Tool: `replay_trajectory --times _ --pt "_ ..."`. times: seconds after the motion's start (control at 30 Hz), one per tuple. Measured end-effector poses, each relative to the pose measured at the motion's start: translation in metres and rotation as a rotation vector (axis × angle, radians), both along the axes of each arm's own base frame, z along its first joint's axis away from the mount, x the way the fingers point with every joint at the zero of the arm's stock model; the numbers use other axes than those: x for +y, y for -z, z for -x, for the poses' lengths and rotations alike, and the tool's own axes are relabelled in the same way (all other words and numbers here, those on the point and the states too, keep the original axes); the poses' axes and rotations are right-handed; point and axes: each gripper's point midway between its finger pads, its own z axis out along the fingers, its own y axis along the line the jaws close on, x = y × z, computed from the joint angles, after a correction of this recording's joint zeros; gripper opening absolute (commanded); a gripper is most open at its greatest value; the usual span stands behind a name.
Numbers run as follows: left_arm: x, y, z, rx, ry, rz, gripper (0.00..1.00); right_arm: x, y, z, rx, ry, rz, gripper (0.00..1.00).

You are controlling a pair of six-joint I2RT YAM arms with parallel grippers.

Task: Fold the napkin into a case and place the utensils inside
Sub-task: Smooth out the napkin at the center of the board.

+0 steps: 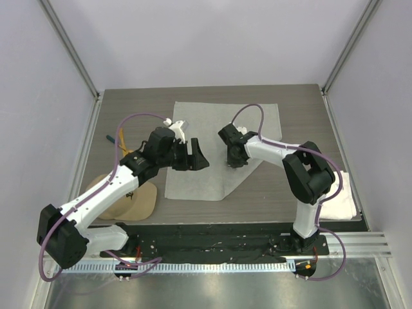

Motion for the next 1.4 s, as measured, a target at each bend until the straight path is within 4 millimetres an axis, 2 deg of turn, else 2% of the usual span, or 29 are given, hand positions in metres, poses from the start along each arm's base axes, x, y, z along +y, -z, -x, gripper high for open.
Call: replay_trajectory --times 0.23,0.33,0.47,0.57,0.63,0.67,0.8,0.87,0.9,0.93,1.03,1.13,1.23,1.27,1.33,1.37,1.4 --pt "0.000 -0.002 -0.002 -0.002 -0.001 0.011 0.78 -0.015 -0.013 0.006 0.007 -0.005 0.078 0.01" --pt "-0.001 -0.002 -0.003 -0.004 -0.001 0.015 0.78 -0.021 -0.032 0.013 -0.005 -0.003 0.084 0.01" --pt "-0.001 -0.001 -0.005 -0.001 -0.002 0.016 0.78 -0.031 -0.068 0.023 -0.051 0.005 0.062 0.01" --pt "0.000 0.001 -0.007 0.003 -0.009 0.014 0.78 -0.047 -0.079 0.045 -0.066 0.022 0.054 0.01" --pt "0.001 0.001 -0.008 0.006 -0.013 0.016 0.78 -0.063 -0.077 0.068 -0.040 0.036 0.067 0.01" --pt "0.001 0.001 -0.008 0.009 -0.017 0.018 0.78 -0.072 -0.074 0.080 -0.027 0.048 0.071 0.04" --pt "0.001 0.006 -0.010 0.035 -0.026 0.017 0.78 -0.103 -0.056 0.131 0.043 0.107 0.086 0.64" --pt "0.001 0.014 -0.011 0.059 -0.033 0.005 0.78 -0.119 -0.049 0.155 0.086 0.137 0.100 0.78" --pt "0.001 0.018 -0.012 0.071 -0.037 -0.001 0.78 -0.125 -0.049 0.163 0.097 0.147 0.114 0.87" --pt "0.001 0.022 -0.013 0.089 -0.044 -0.007 0.77 -0.131 -0.052 0.166 0.096 0.160 0.125 0.88" --pt "0.002 0.036 -0.020 0.148 -0.069 -0.035 0.74 -0.137 -0.066 0.152 0.063 0.206 0.117 0.82" --pt "0.002 0.042 -0.036 0.200 -0.113 -0.045 0.69 -0.144 -0.078 0.119 0.019 0.301 0.061 0.81" --pt "0.000 0.040 -0.066 0.230 -0.165 -0.033 0.66 -0.143 -0.087 0.069 -0.024 0.335 0.036 0.74" --pt "-0.001 0.039 -0.075 0.230 -0.181 -0.030 0.63 -0.142 -0.088 0.054 -0.027 0.339 0.032 0.66" --pt "-0.002 0.036 -0.102 0.235 -0.225 -0.017 0.59 -0.137 -0.090 0.009 -0.054 0.335 0.028 0.57" --pt "-0.002 0.035 -0.115 0.236 -0.245 -0.009 0.57 -0.135 -0.088 -0.010 -0.063 0.332 0.028 0.44" --pt "-0.001 0.034 -0.129 0.237 -0.270 0.004 0.56 -0.132 -0.086 -0.032 -0.079 0.328 0.028 0.40"
